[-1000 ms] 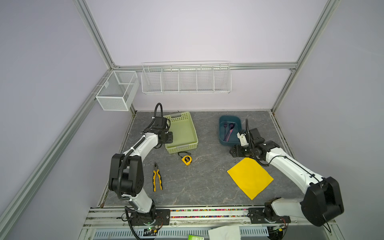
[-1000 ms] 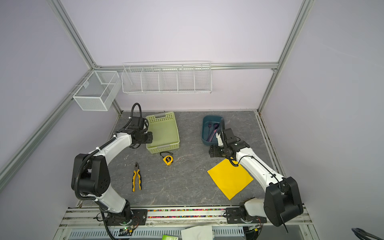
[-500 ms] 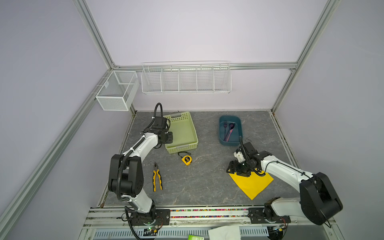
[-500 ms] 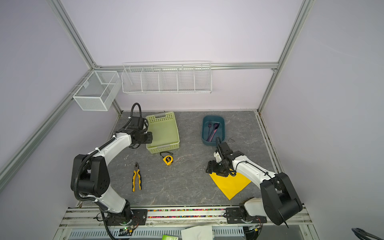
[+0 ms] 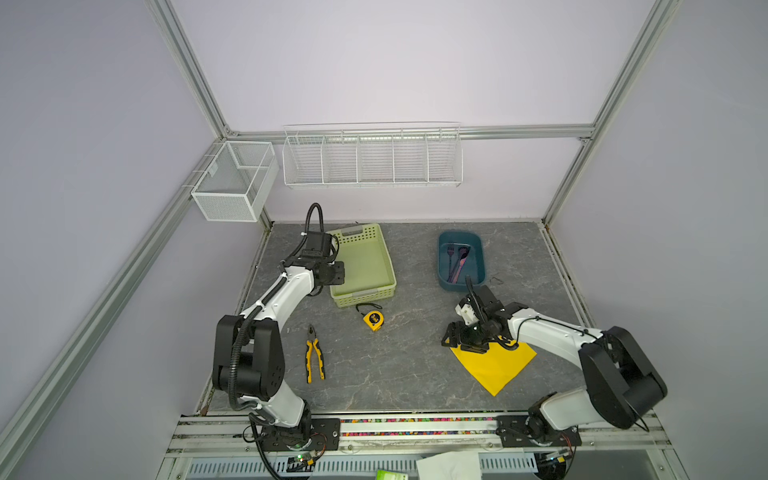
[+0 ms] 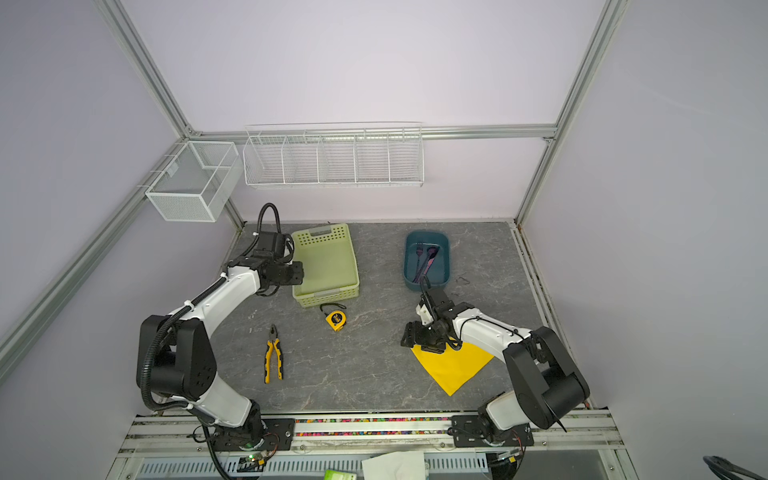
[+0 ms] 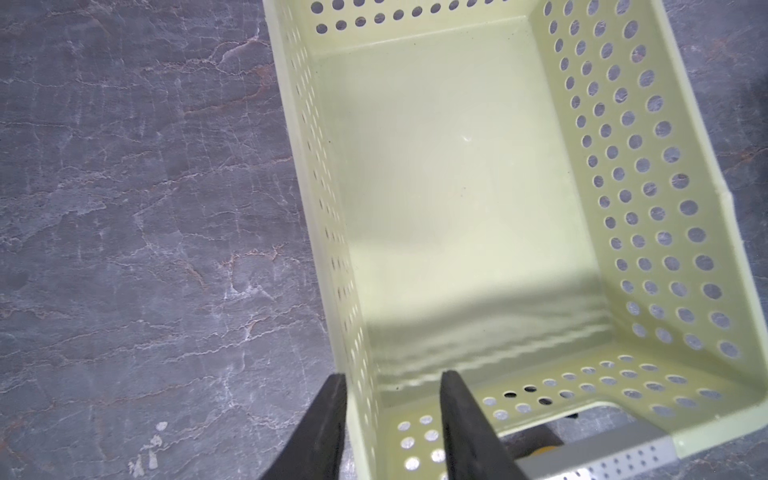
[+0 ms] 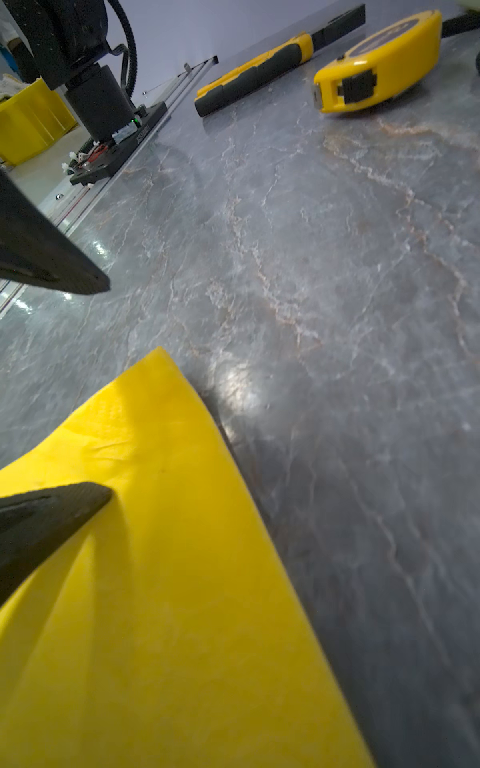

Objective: Place the utensils on the paper napkin and roll it up

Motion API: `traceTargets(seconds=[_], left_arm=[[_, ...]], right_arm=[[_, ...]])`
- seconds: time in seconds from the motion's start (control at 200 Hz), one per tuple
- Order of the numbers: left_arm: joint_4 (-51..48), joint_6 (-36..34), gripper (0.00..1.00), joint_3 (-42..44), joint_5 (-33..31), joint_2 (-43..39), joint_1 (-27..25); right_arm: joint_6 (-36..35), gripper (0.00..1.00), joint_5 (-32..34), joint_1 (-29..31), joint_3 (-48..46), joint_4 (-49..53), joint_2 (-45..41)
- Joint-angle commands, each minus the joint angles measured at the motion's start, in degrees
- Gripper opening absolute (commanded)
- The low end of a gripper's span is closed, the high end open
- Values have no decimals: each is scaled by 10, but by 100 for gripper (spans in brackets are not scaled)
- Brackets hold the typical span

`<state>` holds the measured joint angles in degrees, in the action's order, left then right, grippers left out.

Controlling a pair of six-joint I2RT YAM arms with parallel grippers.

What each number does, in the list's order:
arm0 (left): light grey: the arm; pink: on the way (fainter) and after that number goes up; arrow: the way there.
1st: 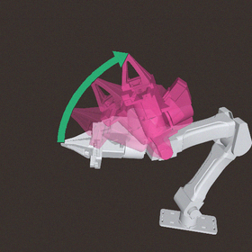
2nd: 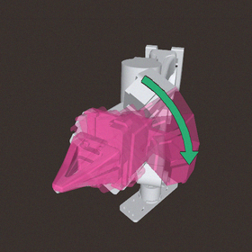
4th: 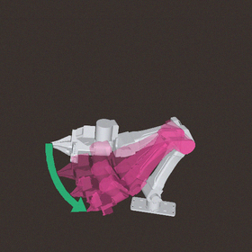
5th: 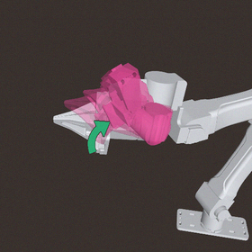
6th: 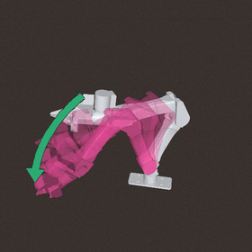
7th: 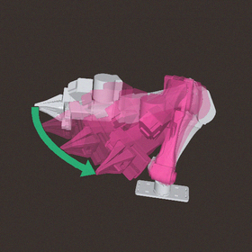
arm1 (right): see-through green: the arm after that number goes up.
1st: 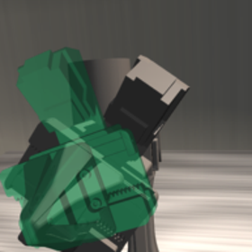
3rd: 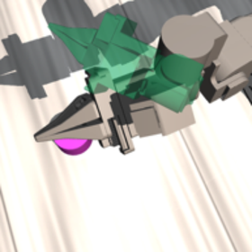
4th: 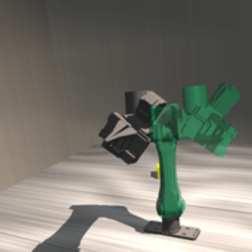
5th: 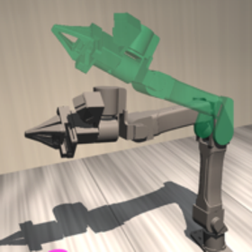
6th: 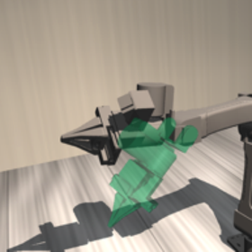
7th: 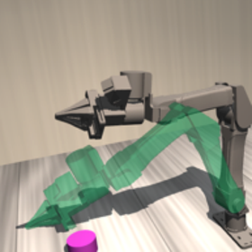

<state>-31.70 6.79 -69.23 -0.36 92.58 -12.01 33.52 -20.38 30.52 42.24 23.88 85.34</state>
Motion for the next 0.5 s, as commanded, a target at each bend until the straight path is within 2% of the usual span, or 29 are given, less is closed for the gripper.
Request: traceTargets(seconds=[0.0, 0.495], left_arm=[[-12, -8, 39, -10, 3, -25, 1], [-38, -10, 42, -24, 43, -47, 1]], right_arm=[[24, 75, 1, 27, 11, -20, 42], [81, 75, 14, 119, 149, -55, 168]])
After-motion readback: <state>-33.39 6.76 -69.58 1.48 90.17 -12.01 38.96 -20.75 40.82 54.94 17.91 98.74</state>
